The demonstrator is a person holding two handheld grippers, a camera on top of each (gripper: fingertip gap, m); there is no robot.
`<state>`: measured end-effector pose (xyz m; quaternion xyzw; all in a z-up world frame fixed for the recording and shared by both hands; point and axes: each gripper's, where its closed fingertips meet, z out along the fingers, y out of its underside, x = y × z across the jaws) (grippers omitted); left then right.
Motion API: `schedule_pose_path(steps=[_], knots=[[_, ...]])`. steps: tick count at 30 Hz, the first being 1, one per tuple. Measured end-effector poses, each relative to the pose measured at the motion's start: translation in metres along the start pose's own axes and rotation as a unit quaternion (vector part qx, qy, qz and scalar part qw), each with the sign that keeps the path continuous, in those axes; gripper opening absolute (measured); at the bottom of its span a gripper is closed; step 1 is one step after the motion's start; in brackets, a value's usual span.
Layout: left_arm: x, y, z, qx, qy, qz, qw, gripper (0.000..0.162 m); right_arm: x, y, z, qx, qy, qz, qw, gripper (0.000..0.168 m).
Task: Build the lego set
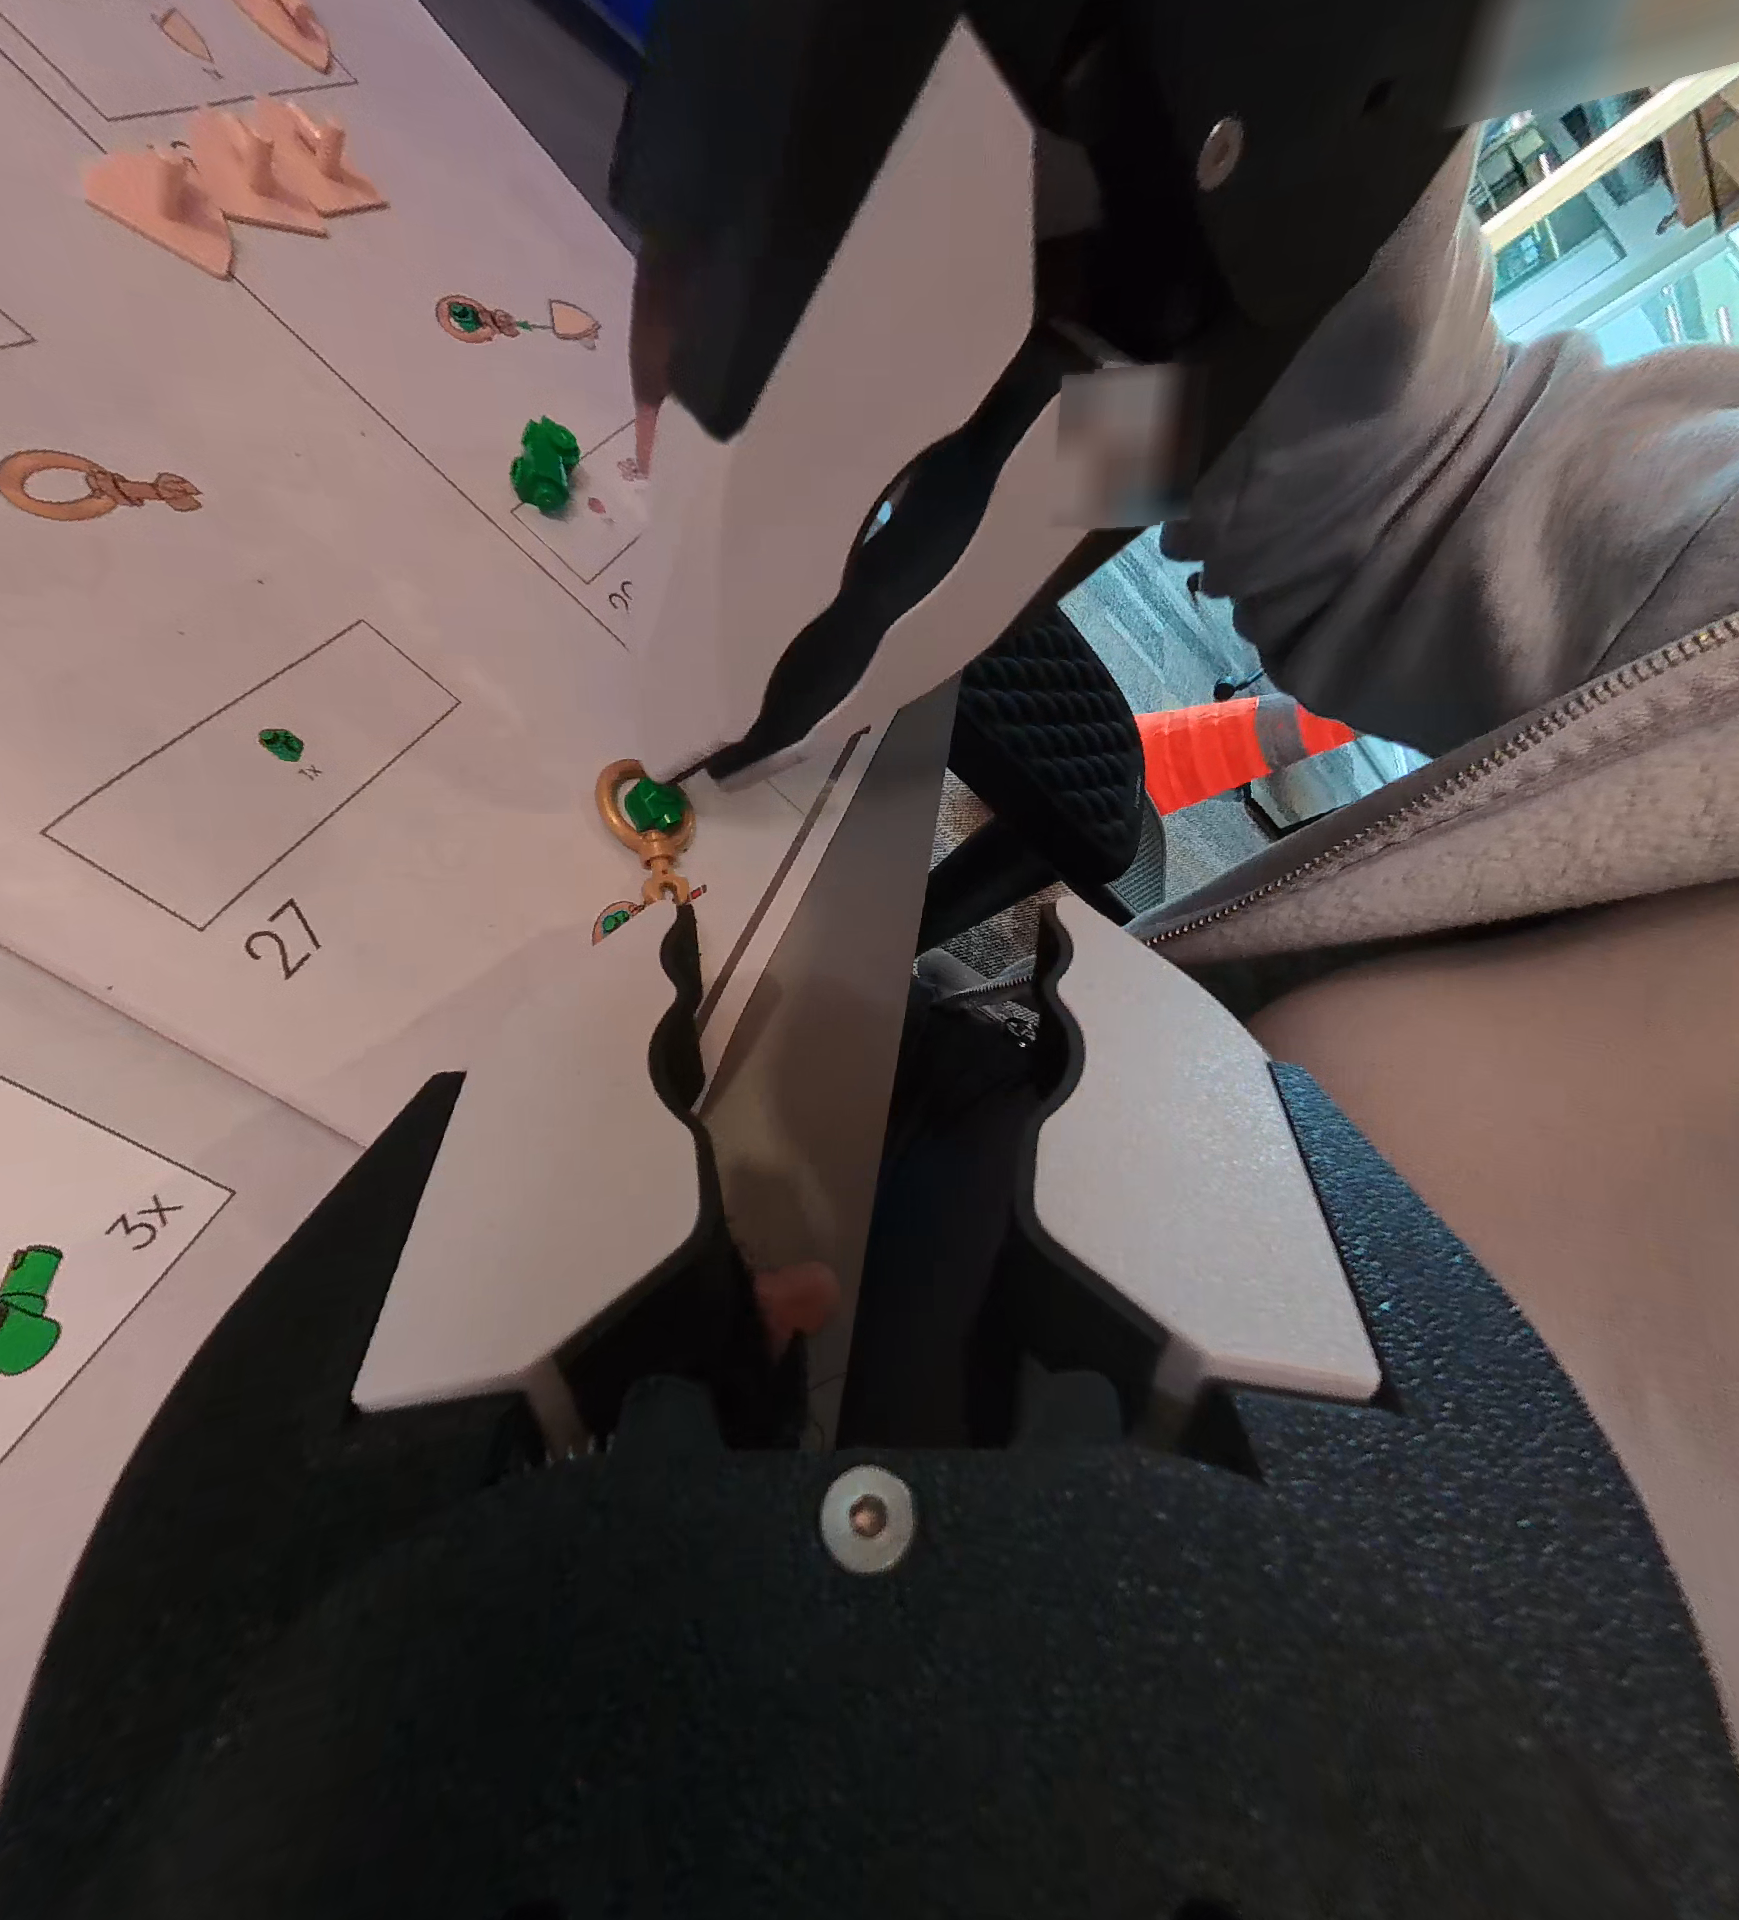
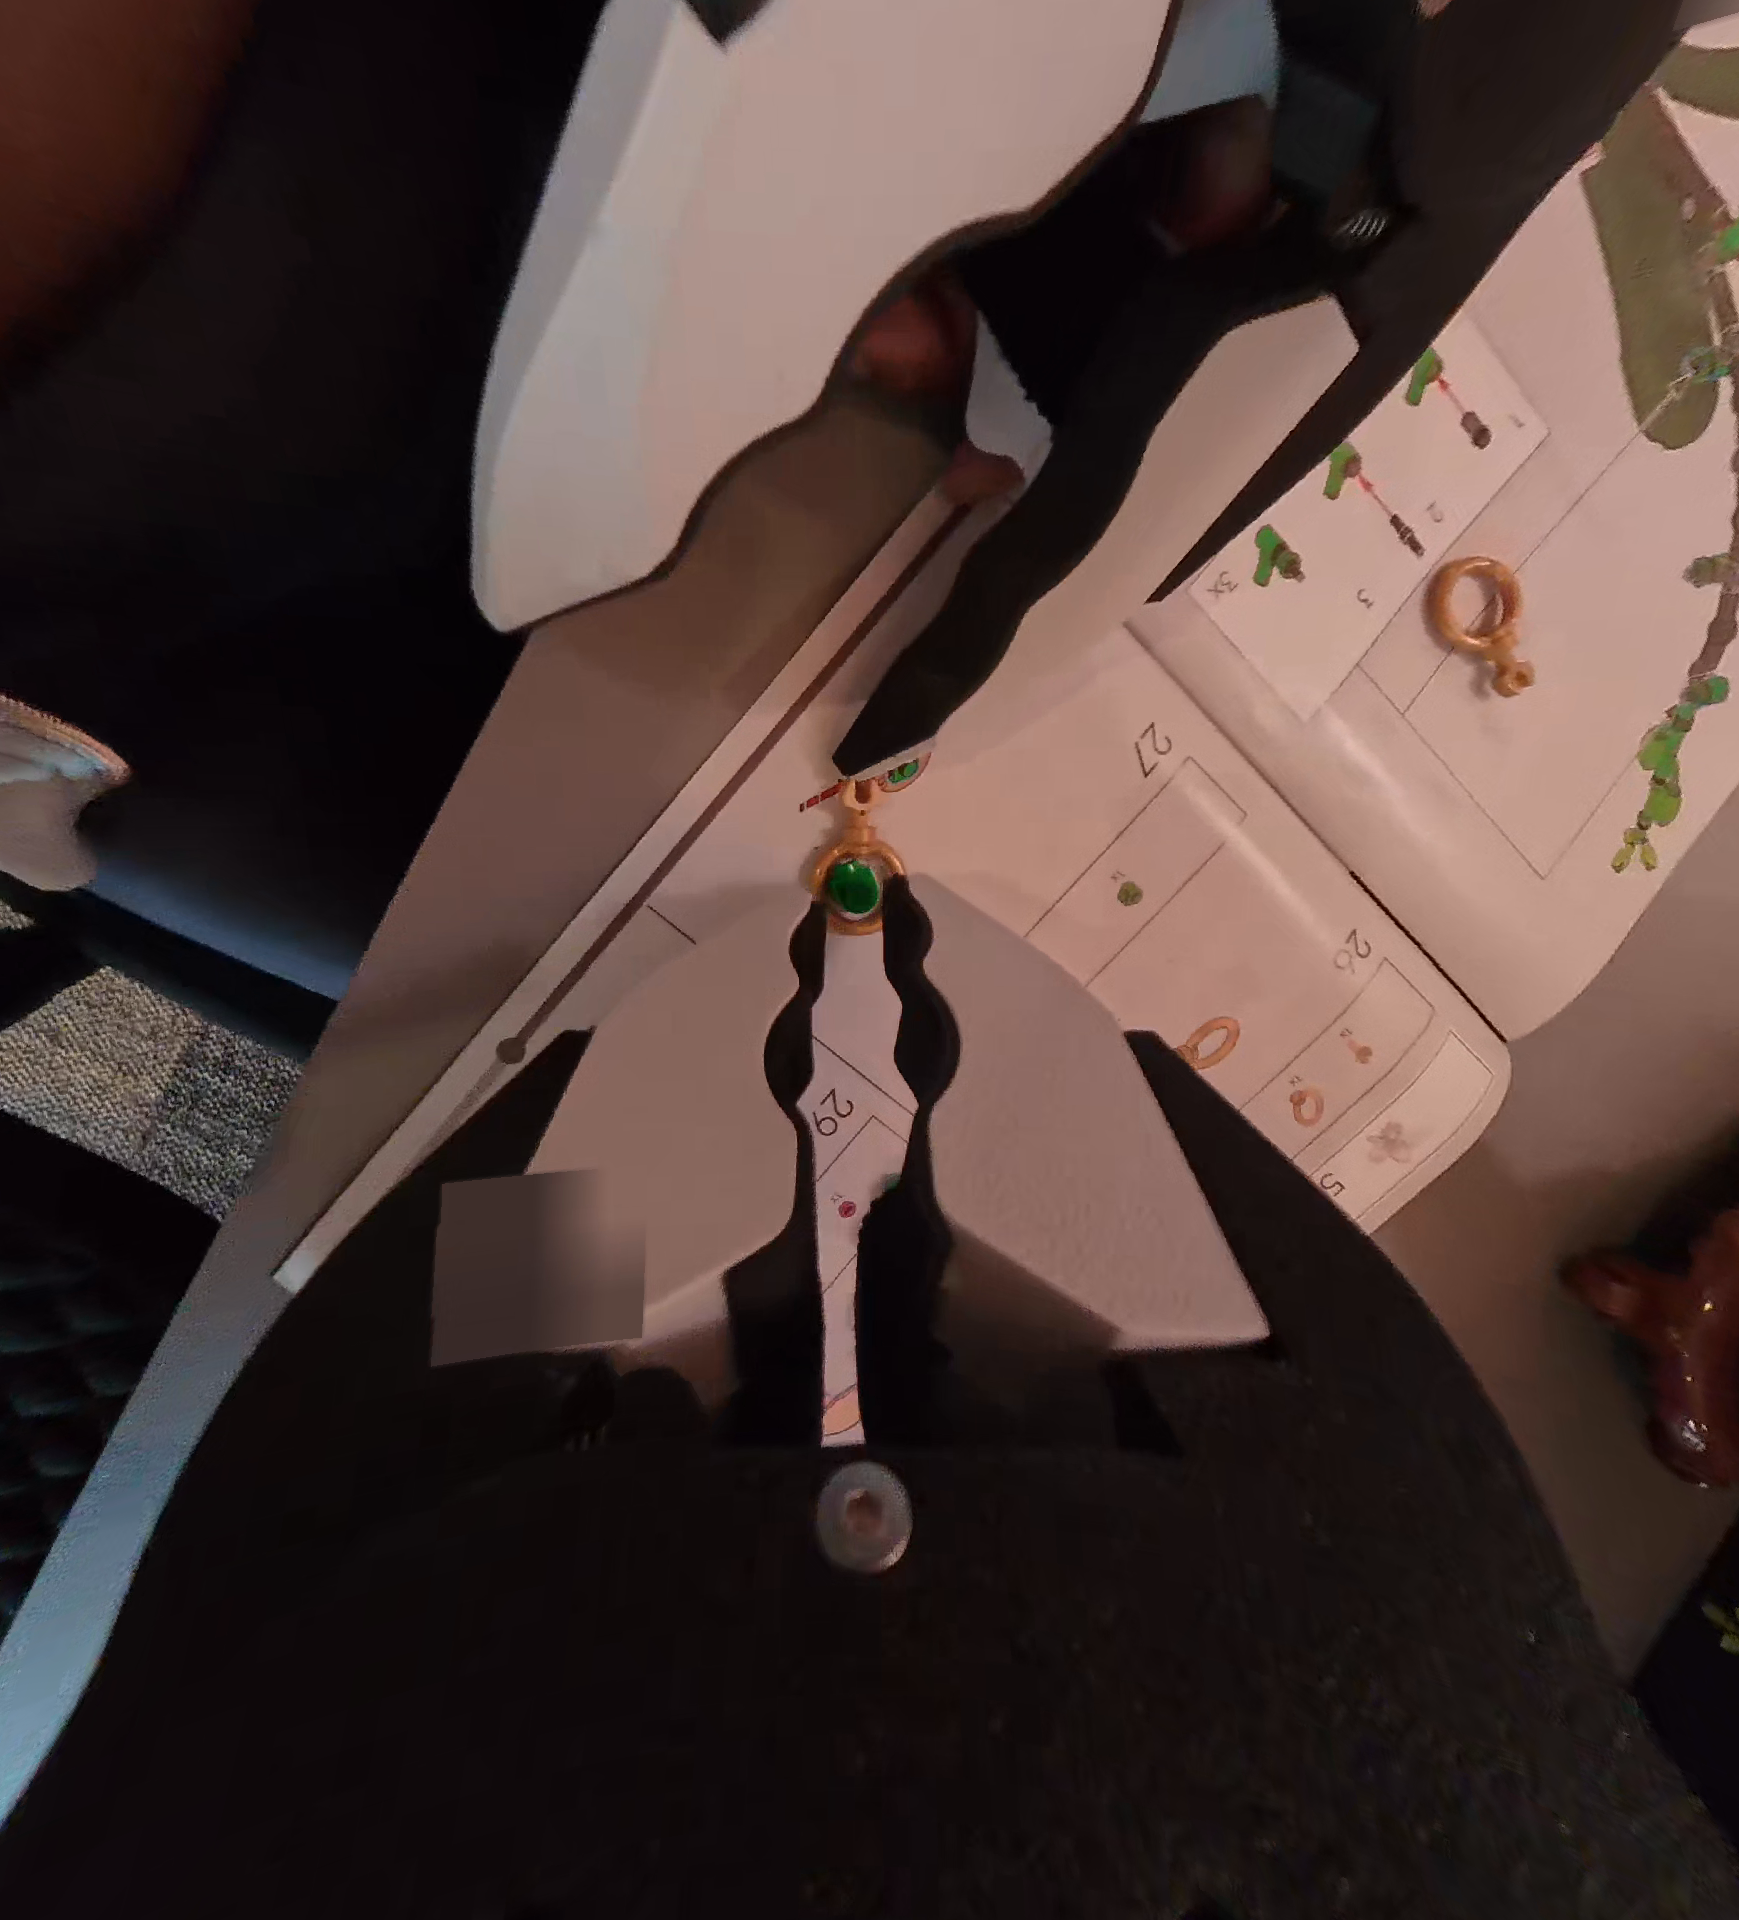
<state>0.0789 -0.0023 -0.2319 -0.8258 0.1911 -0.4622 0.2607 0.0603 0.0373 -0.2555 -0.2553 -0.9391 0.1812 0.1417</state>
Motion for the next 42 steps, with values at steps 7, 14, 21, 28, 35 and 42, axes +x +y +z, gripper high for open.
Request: schedule_pose_path(steps=[7, 14, 21, 28, 35, 42], knots=[[0.000, 0.000, -0.001, 0.000, 0.005, 0.000, 1.000, 0.061, 0.001, 0.000, 0.006, -0.002, -0.017, 0.009, 1.000, 0.006], [0.000, -0.001, 0.000, -0.001, 0.007, -0.001, 1.000, 0.061, 0.000, -0.001, 0.006, 0.016, -0.004, 0.050, 0.999, 0.006], [-0.001, -0.001, -0.001, 0.001, 0.003, -0.001, 1.000, 0.060, -0.001, -0.001, 0.006, 0.030, -0.004, 0.079, 0.996, 0.006], [-0.004, 0.000, 0.001, -0.004, -0.012, 0.016, 1.000, 0.054, -0.001, -0.002, 0.006, 0.056, 0.002, 0.112, 0.992, 0.006], [-0.011, 0.002, 0.001, -0.016, -0.035, 0.048, 0.998, 0.041, -0.001, 0.000, 0.006, 0.060, -0.003, 0.134, 0.989, 0.006], [-0.012, 0.000, 0.000, 0.000, -0.044, 0.044, 0.998, 0.046, -0.001, 0.000, 0.006, -0.001, -0.004, 0.117, 0.993, 0.006]])
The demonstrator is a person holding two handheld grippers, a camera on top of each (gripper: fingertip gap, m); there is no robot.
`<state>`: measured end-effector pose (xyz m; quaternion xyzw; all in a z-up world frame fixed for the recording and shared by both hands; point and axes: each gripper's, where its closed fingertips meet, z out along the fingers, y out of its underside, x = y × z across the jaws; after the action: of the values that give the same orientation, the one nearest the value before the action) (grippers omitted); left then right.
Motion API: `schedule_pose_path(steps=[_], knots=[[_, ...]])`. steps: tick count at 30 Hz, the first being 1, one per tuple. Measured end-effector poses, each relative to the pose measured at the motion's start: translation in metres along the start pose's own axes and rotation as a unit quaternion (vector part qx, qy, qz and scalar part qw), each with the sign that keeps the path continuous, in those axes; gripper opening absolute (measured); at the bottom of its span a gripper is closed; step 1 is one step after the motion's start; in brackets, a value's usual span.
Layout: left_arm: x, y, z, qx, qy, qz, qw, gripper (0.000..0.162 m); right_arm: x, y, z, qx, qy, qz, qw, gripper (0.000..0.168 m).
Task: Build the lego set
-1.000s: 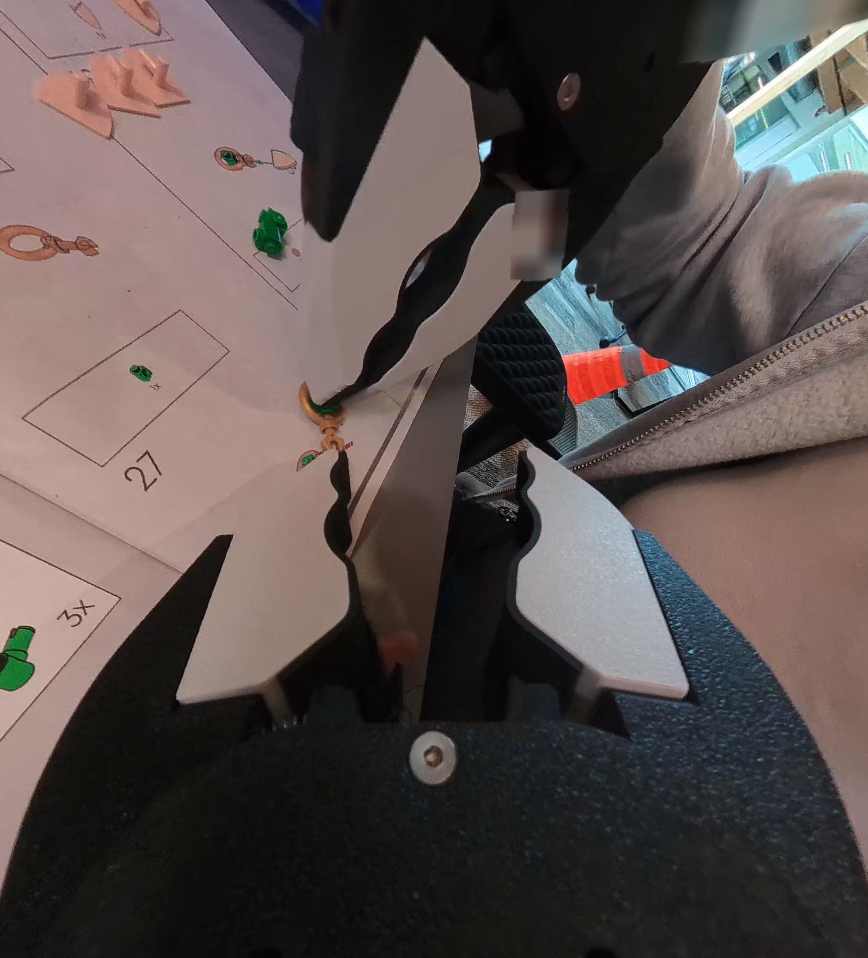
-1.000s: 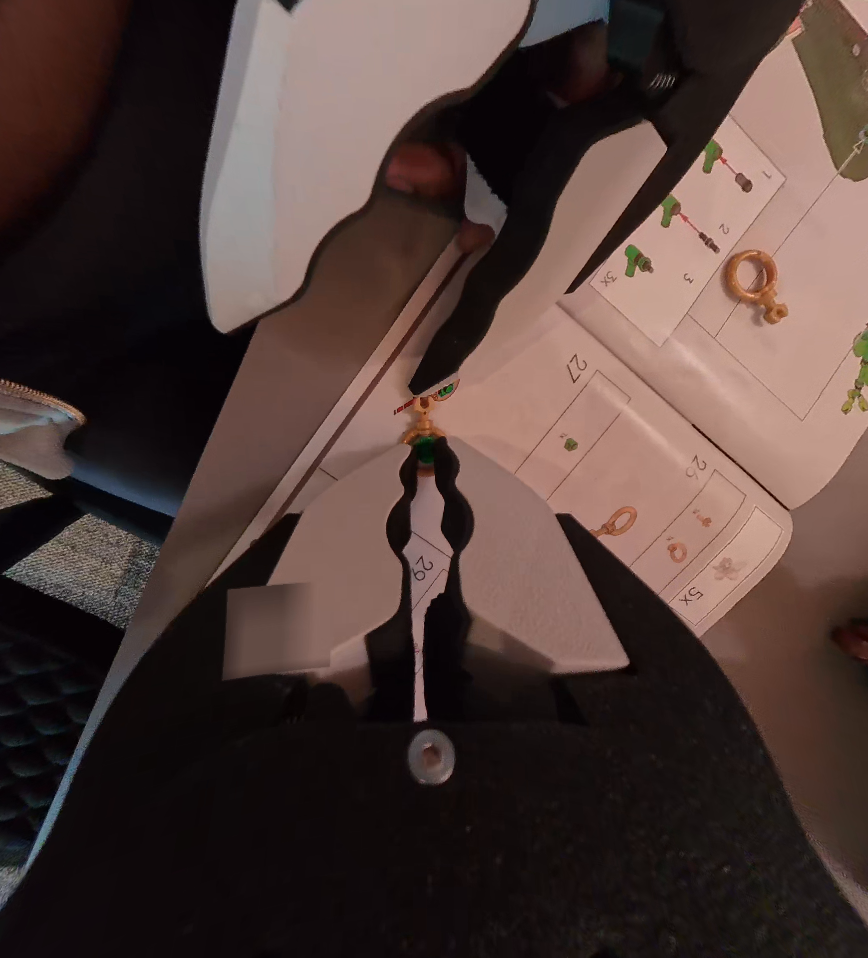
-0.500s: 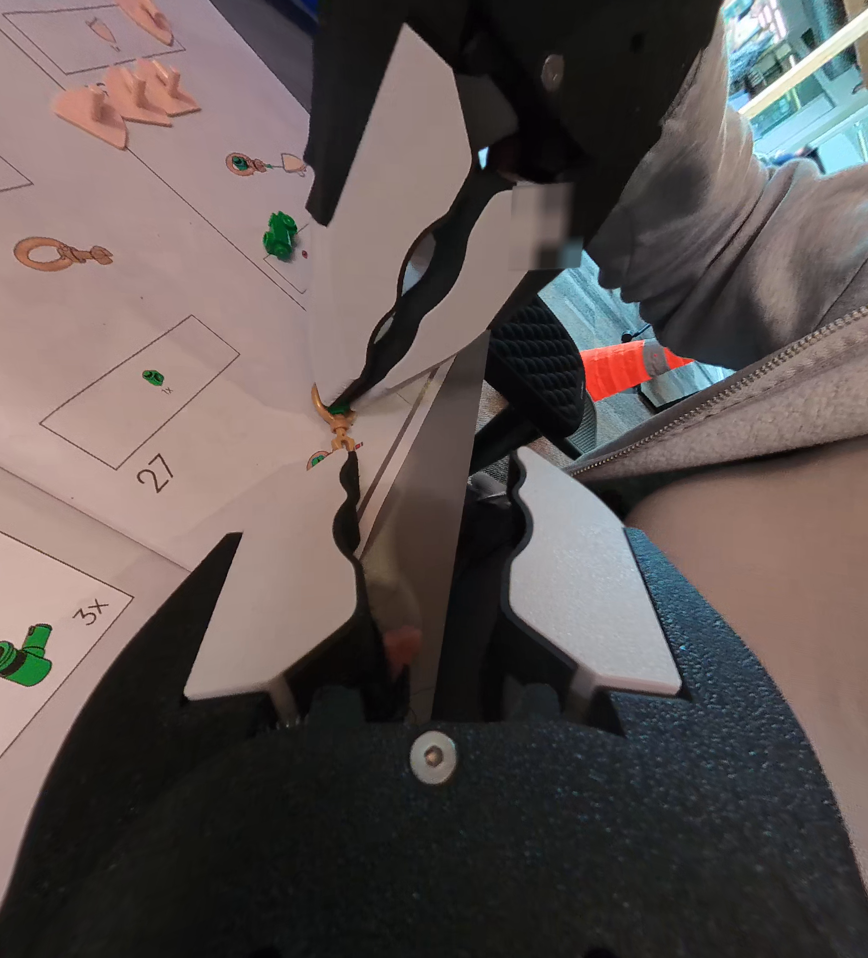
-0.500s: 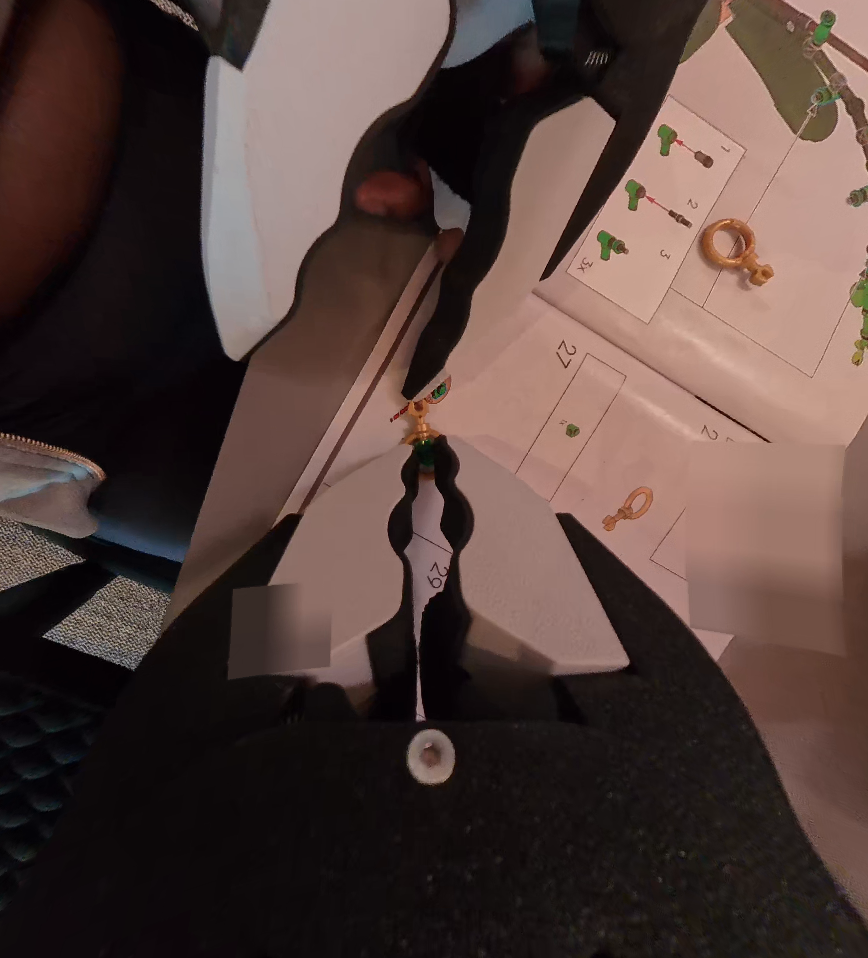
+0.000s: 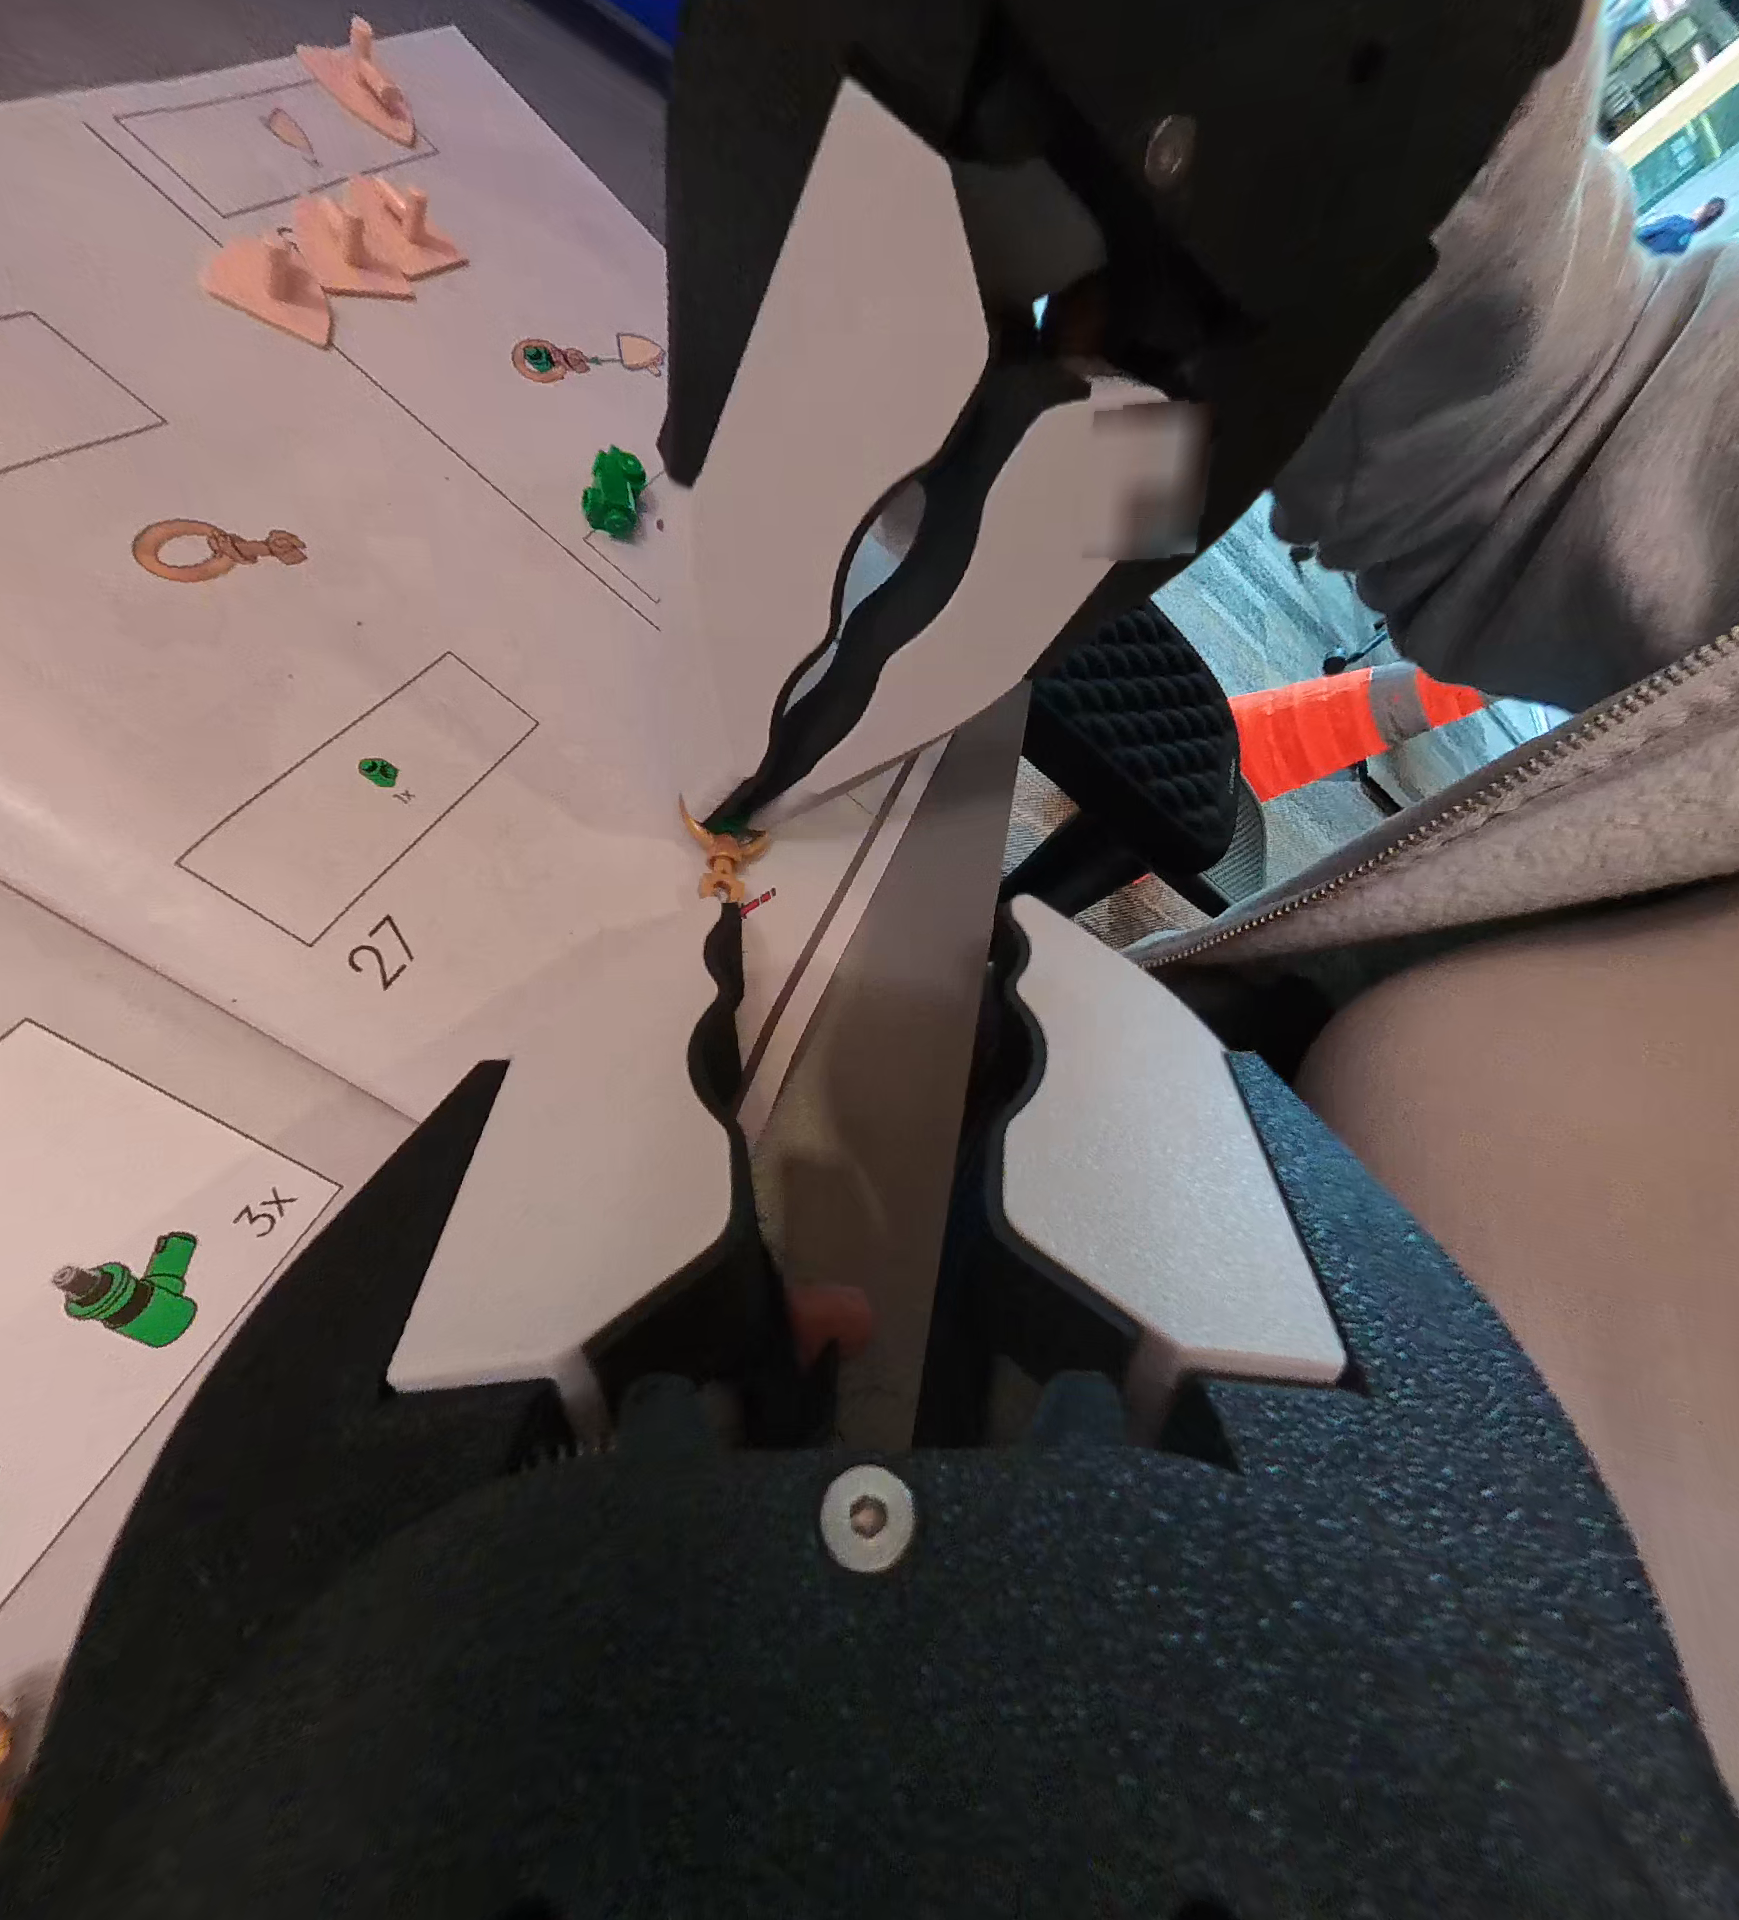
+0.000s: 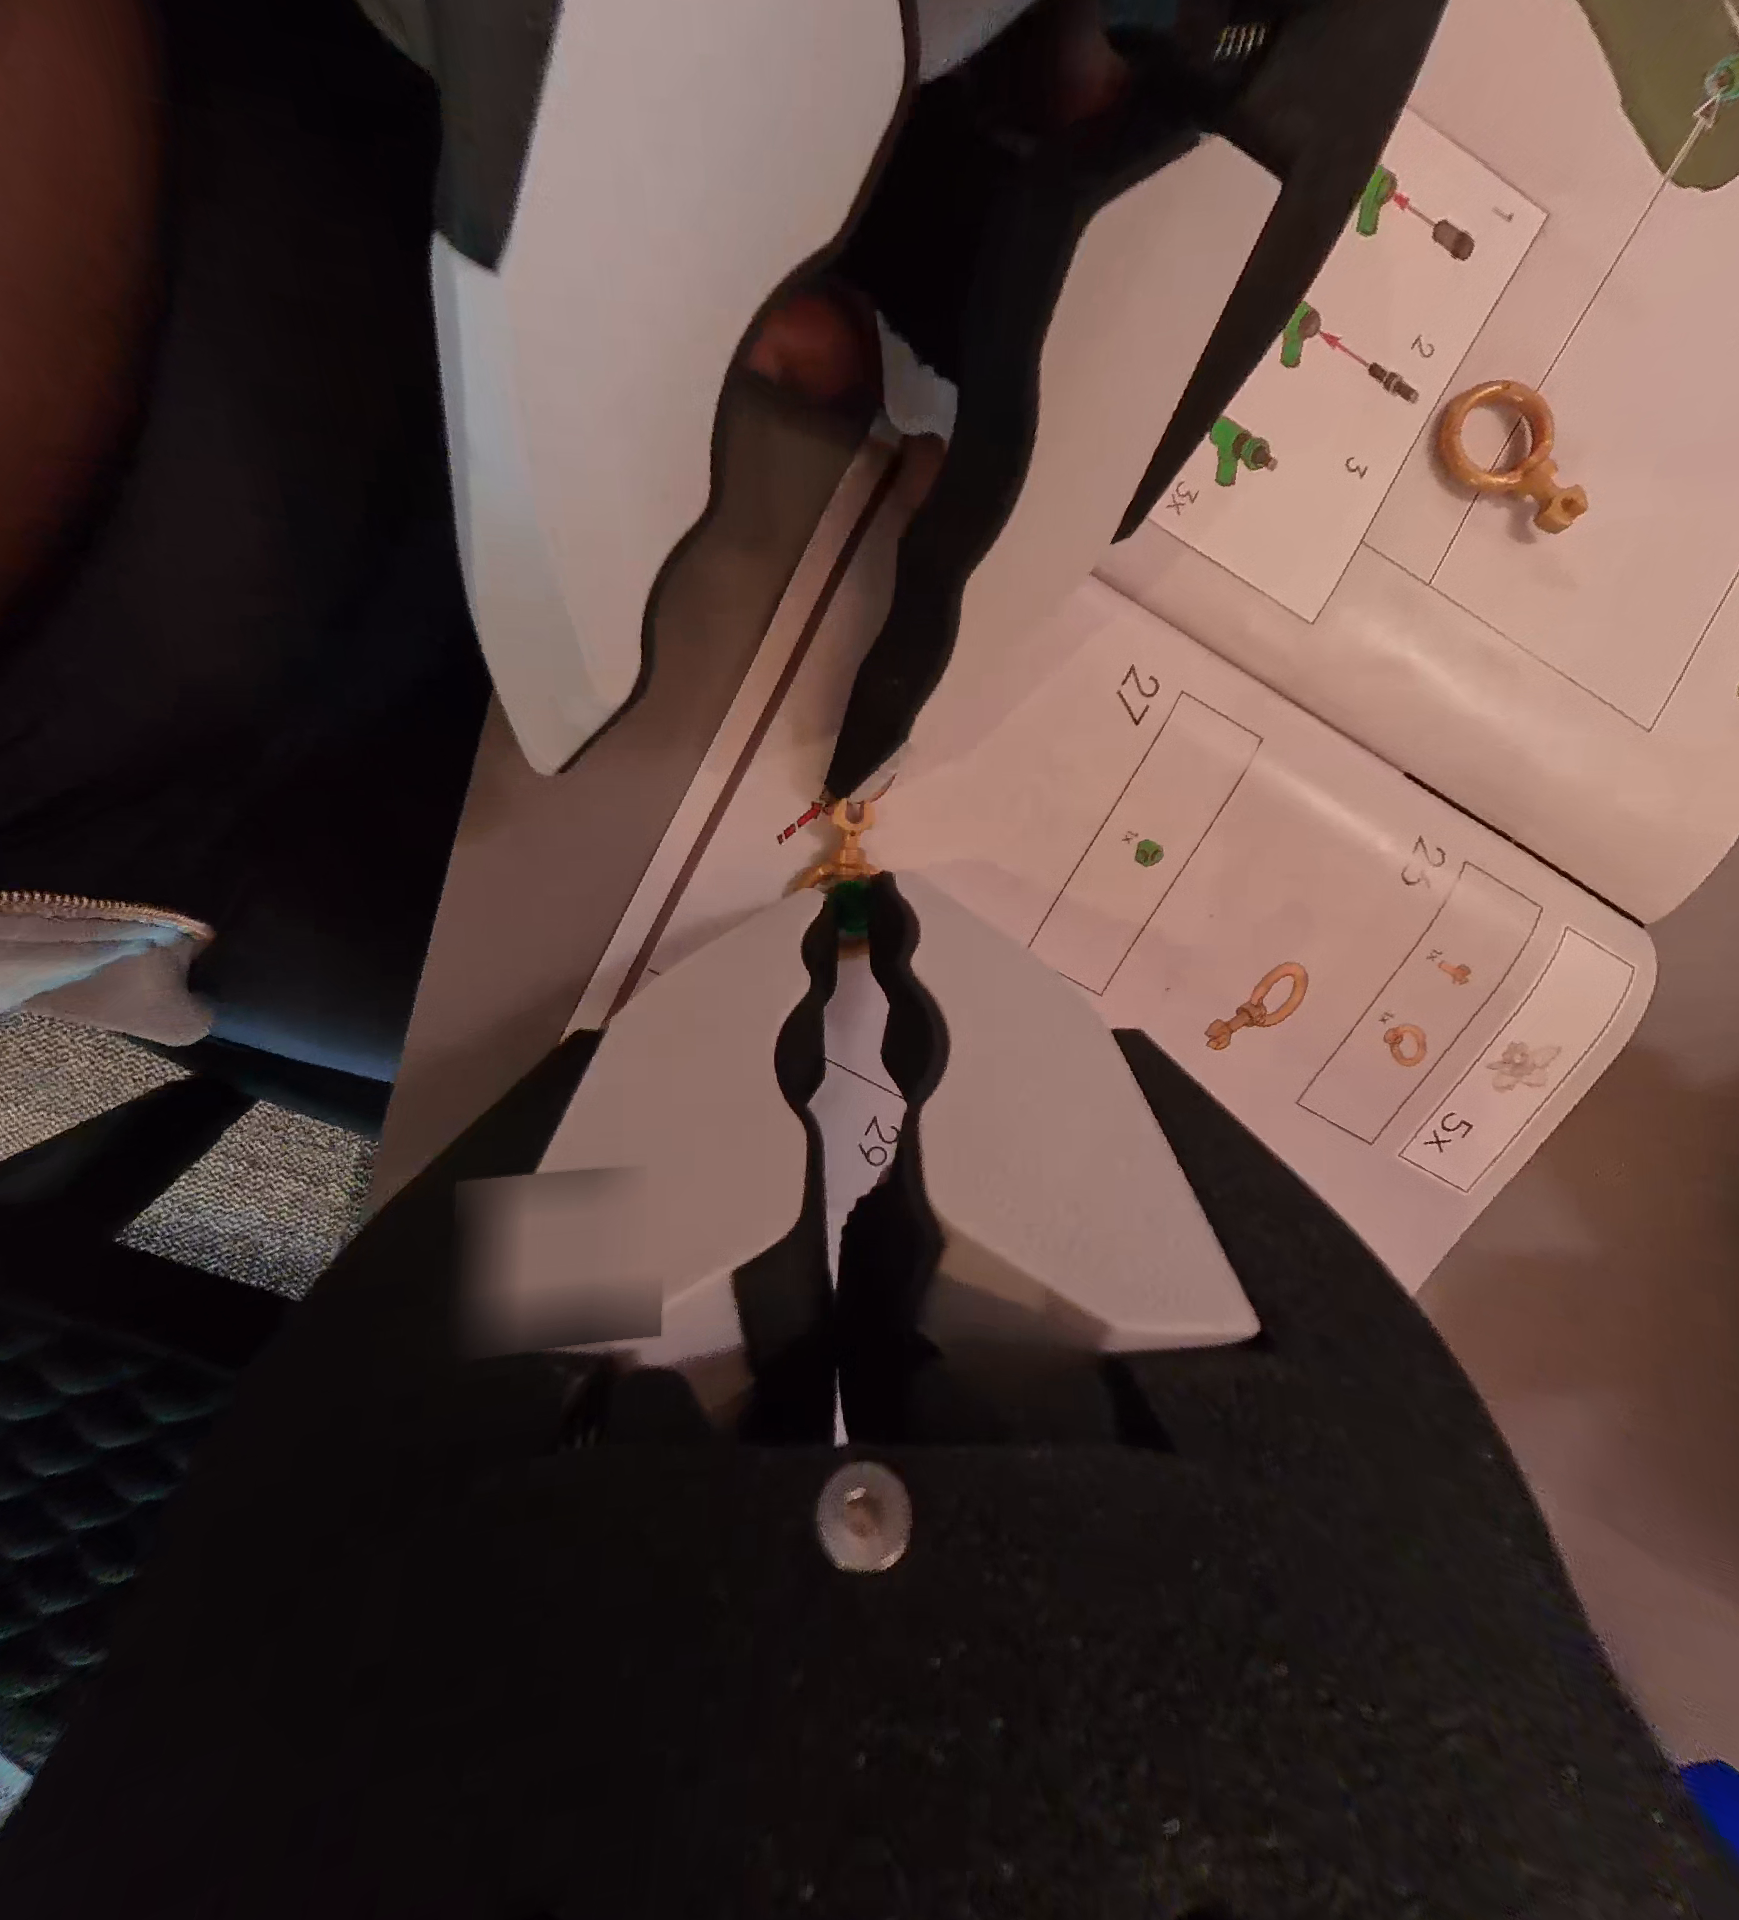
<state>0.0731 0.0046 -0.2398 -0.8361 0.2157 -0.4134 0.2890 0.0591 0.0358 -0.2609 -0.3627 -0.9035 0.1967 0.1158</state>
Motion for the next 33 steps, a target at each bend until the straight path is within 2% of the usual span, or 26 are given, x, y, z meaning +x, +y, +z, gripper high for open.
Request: schedule_pose_path(steps=[5, 8, 13, 25, 33], knots=[[-0.0013, 0.0001, 0.0005, 0.004, -0.010, 0.000, 1.000, 0.045, -0.0001, -0.0003, 0.0004, 0.004, 0.004, 0.052, 0.999, 0.006], [-0.0013, 0.0004, 0.0016, 0.008, -0.030, 0.006, 0.999, 0.044, -0.0005, -0.0002, 0.0002, -0.006, 0.026, 0.127, 0.992, 0.006], [-0.0013, -0.0002, 0.0028, 0.022, -0.055, 0.000, 0.998, 0.044, -0.0022, 0.0004, -0.0003, 0.032, 0.026, 0.241, 0.970, 0.006], [-0.0001, -0.0008, 0.0048, 0.032, -0.062, -0.006, 0.998, 0.048, -0.0042, 0.0066, -0.0063, -0.030, 0.037, 0.186, 0.981, 0.006], [0.0015, -0.0004, 0.0054, 0.029, -0.058, 0.001, 0.998, 0.049, -0.0035, 0.0041, -0.0037, -0.041, 0.043, 0.200, 0.978, 0.006]])
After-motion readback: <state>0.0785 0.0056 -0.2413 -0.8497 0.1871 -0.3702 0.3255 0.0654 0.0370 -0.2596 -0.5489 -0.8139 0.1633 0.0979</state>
